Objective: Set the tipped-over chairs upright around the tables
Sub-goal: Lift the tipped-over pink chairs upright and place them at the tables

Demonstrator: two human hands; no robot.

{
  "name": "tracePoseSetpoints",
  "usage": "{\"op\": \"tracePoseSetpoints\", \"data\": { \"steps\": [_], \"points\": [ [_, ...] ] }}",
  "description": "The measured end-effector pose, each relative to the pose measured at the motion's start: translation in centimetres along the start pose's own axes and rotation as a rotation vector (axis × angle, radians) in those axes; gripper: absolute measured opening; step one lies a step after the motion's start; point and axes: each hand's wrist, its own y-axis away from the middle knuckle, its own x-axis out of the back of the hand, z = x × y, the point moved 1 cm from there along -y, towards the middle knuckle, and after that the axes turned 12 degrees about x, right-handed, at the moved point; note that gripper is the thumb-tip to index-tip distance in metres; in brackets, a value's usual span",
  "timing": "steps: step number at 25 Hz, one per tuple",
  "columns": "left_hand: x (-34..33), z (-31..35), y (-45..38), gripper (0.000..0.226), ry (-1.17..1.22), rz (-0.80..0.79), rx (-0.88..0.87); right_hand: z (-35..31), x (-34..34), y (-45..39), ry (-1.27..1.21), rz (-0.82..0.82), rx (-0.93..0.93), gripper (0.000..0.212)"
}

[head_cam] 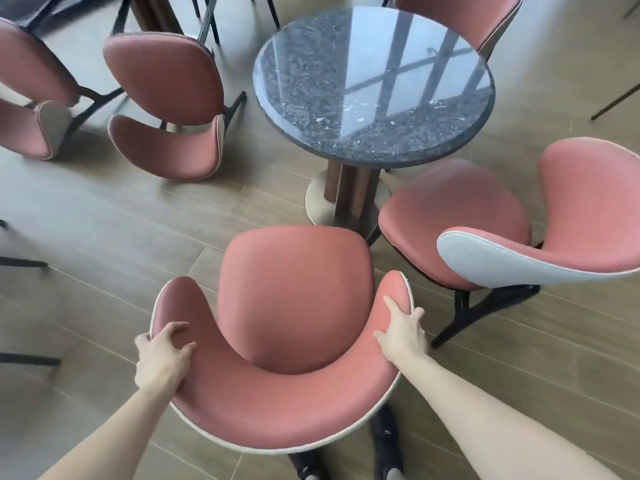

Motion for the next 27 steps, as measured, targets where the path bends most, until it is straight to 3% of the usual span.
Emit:
{"op": "tracePoseSetpoints", "data": {
  "steps": [13,27],
  "points": [
    [-6.9,3.6,8.3,0.045,0.114,0.0,0.136,5.2,9.0,-9.1,0.157,-0.083,0.147,0.073],
    [-4.8,7.8,1.1,0.045,-0.012,0.099,0.068,3.9,7.3,-10.9,0.09,-0.053,0.139,0.067]
  ]
}}
